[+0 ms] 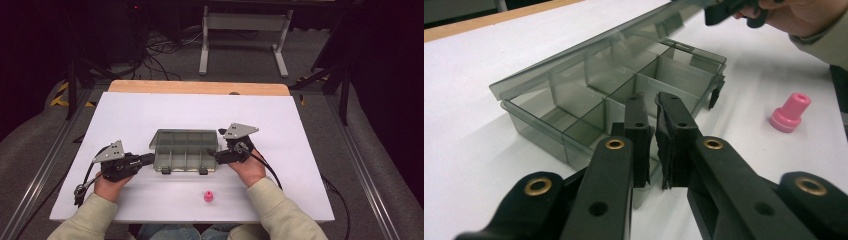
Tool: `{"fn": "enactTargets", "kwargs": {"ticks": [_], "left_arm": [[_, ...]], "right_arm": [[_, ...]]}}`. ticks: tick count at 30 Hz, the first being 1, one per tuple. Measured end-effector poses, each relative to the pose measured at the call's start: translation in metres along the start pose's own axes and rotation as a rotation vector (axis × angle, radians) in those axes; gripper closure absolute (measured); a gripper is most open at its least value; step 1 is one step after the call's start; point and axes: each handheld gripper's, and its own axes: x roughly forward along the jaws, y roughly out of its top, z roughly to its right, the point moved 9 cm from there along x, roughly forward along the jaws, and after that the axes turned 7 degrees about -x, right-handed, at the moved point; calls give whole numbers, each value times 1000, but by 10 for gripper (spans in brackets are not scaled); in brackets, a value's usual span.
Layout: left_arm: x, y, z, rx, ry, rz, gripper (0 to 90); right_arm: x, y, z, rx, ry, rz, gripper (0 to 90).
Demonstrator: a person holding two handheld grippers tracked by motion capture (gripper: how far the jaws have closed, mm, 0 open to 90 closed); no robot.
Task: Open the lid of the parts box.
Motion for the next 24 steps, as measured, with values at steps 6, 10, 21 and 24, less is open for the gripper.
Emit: {"fn": "enactTargets", "kwargs": {"ticks": [6, 10, 21, 24], "left_arm": [[-3, -1, 6, 18, 5, -4, 744], [-6, -3, 8, 20, 10, -3, 678], [-12, -3, 12, 11, -8, 16, 486], [-13, -2, 12, 3, -12, 31, 427]], "right_arm": [[0, 9, 8, 8, 9, 14, 228], [-1, 17, 14, 3, 17, 33, 272], [0, 27, 29, 28, 31, 48, 318], [2, 29, 34, 38, 29, 46, 325]]}}
